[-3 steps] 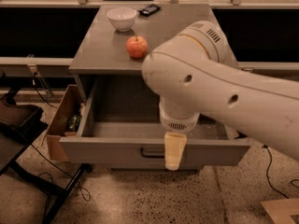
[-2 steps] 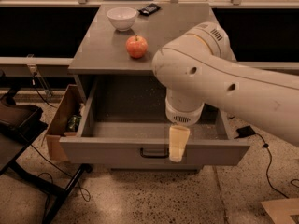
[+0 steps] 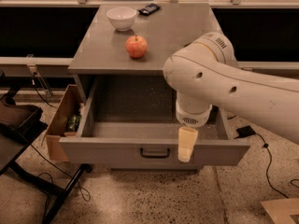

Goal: Open top drawer

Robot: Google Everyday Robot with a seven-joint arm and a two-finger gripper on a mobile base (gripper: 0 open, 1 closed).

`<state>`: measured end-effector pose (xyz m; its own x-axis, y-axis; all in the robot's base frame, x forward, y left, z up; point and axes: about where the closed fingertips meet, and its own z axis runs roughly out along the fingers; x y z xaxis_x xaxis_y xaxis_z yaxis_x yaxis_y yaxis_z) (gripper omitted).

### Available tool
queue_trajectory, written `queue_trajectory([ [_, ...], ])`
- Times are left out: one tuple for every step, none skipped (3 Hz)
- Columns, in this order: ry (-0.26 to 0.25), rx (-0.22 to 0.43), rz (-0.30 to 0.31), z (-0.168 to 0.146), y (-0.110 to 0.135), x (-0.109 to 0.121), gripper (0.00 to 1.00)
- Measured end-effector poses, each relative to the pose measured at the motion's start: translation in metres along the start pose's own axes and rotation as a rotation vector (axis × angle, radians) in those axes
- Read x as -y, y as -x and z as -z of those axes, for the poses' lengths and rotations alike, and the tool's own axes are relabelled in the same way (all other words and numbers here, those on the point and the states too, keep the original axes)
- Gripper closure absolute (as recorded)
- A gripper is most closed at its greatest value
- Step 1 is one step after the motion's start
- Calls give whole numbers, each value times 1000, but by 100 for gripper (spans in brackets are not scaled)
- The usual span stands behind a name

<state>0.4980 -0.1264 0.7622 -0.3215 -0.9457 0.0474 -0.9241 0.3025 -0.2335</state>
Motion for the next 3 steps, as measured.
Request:
queue_trajectory([
  [31,43,16,-18,6,-15,0],
  [79,114,41,-55,15,-44,0],
  [84,115,38,-56,15,-43,0],
])
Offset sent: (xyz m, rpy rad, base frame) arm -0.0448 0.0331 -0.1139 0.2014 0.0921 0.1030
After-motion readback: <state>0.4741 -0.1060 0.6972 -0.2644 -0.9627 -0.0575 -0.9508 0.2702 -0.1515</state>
